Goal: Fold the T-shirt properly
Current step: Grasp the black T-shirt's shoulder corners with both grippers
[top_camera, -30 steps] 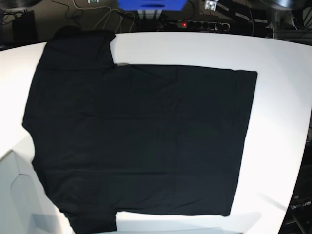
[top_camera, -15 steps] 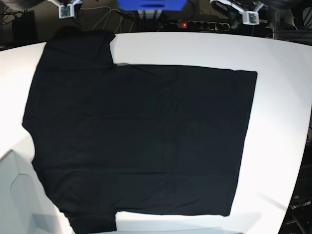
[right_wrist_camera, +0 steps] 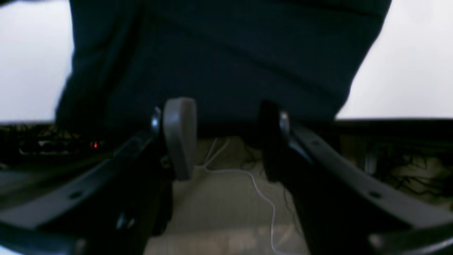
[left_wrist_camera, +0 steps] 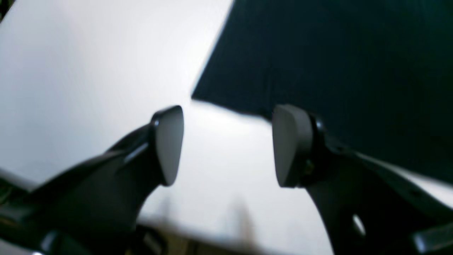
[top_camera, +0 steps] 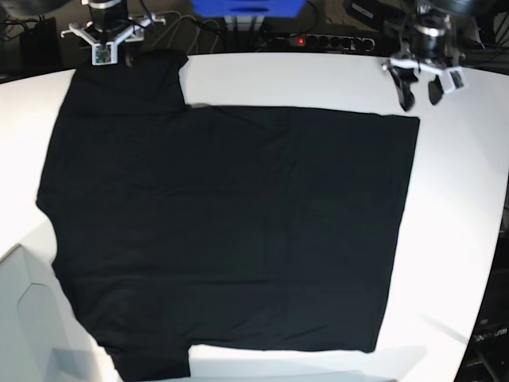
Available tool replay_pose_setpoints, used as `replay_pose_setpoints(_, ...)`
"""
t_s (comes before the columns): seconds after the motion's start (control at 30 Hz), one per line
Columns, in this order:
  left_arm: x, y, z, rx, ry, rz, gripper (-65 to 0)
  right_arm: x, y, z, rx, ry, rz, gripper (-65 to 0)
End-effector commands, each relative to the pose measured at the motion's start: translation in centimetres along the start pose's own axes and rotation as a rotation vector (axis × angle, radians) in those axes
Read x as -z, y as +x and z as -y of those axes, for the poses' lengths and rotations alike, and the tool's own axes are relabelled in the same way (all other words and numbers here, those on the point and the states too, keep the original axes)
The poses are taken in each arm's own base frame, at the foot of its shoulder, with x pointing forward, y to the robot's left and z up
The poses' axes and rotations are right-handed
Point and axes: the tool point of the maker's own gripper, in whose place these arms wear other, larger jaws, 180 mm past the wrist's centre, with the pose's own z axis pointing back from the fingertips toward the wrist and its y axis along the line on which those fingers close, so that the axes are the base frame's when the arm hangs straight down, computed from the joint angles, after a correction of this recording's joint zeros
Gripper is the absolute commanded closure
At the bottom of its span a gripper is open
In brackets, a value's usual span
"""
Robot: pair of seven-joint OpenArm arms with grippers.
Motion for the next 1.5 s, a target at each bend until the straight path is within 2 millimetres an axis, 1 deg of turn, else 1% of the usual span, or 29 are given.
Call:
replay_pose_setpoints(0.0, 0.5, 0.3, -0.3, -0.001, 0.008, 0.009, -38.2, -0.3, 0.5, 0.1, -0.006, 0.000, 0.018, -30.4)
replay_pose_setpoints(0.07, 1.9, -0.4, -0.8, -0.017, 0.026, -0.026, -38.4, -0.1, 0.8, 0.2, -0.006, -0.001, 0.029, -30.5)
replay_pose_setpoints(0.17, 4.0, -1.0, -2.4, -0.049, 0.074, -0.058, -38.4, -0.1, 0.8, 0.2, -0.006, -0.001, 0.029, -30.5)
replay_pose_setpoints(0.23, 4.8, -1.3, -2.3, -0.075, 0.082, -0.059, -38.4, -0.1, 0.8, 0.2, -0.009, -0.001, 0.030, -30.5)
replay_pose_setpoints(0.37, 5.7, -1.0, -2.2, -0.090, 0.084, -0.046, -38.5, 0.1, 1.1, 0.2, -0.008, -0.001, 0.037, -30.6)
replay_pose_setpoints(0.53, 6.9, -1.8, -2.7, -0.102, 0.100, -0.063, -38.5, 0.2, 1.2, 0.3, -0.007, -0.004, 0.040, -30.6)
replay_pose_setpoints(0.67, 7.4, -2.7, -3.1, -0.113, 0.113, -0.084, -38.4, 0.2, 1.3, 0.3, -0.005, -0.006, 0.041, -30.3)
replay_pose_setpoints(0.83, 7.8, -3.3, -1.2, -0.089, 0.058, -0.109, -37.3, 0.3, 0.5, 0.3, -0.005, -0.006, -0.002, -30.2)
replay_pose_setpoints(0.93, 7.8, -3.8, -0.6, -0.087, 0.042, -0.124, -30.2, 0.4, 0.8, 0.4, -0.004, -0.010, 0.006, -30.6)
replay_pose_setpoints(1.0, 7.8, -4.0, -0.6, -0.088, 0.041, -0.127, -23.6, 0.4, 0.8, 1.1, -0.007, -0.027, 0.006, -30.7)
replay_pose_setpoints(1.1, 7.7, -4.1, -0.8, -0.092, 0.046, -0.128, -11.9, 0.4, 1.0, 2.0, -0.010, -0.053, 0.009, -30.8)
replay_pose_setpoints(1.17, 7.6, -4.1, -0.8, -0.092, 0.047, -0.129, -2.3, 0.4, 1.0, 2.8, -0.013, -0.072, 0.013, -31.4)
replay_pose_setpoints(1.2, 7.6, -4.0, -0.9, -0.091, 0.049, -0.128, 0.0, 0.4, 1.1, 3.3, -0.015, -0.086, 0.017, -32.4)
replay_pose_setpoints(1.27, 7.6, -4.0, -0.9, -0.092, 0.048, -0.126, -1.0, 0.5, 1.5, 3.9, -0.017, -0.104, 0.028, -34.6)
replay_pose_setpoints(1.33, 7.6, -3.9, -0.9, -0.090, 0.046, -0.125, 0.0, 0.7, 2.0, 4.7, -0.017, -0.127, 0.040, -36.6)
replay_pose_setpoints(1.4, 7.2, -4.2, -1.0, -0.087, 0.049, -0.135, 0.0, 0.9, 2.6, 5.8, -0.018, -0.158, 0.054, -39.0)
replay_pose_setpoints(1.47, 7.1, -4.1, -0.9, -0.085, 0.046, -0.131, -0.1, 1.0, 3.0, 6.7, -0.020, -0.182, 0.066, -40.1)
